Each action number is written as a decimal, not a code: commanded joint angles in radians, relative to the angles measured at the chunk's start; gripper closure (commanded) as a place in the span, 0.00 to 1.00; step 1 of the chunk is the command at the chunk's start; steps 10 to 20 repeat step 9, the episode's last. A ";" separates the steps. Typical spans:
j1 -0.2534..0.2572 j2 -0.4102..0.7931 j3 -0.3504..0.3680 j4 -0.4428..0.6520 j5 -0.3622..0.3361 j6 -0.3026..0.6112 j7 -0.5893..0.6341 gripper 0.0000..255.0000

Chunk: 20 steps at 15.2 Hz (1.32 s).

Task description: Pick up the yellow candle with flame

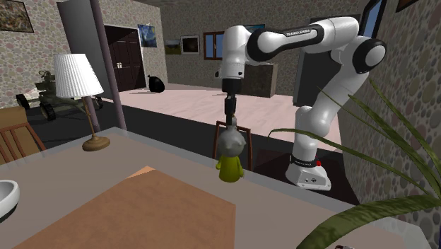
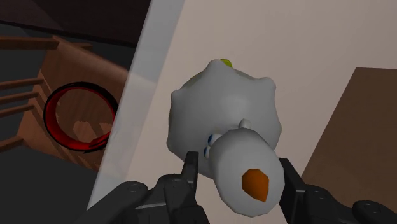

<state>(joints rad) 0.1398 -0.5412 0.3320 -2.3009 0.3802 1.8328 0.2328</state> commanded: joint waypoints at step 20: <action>-0.006 0.002 -0.018 0.109 -0.017 -0.104 0.021 1.00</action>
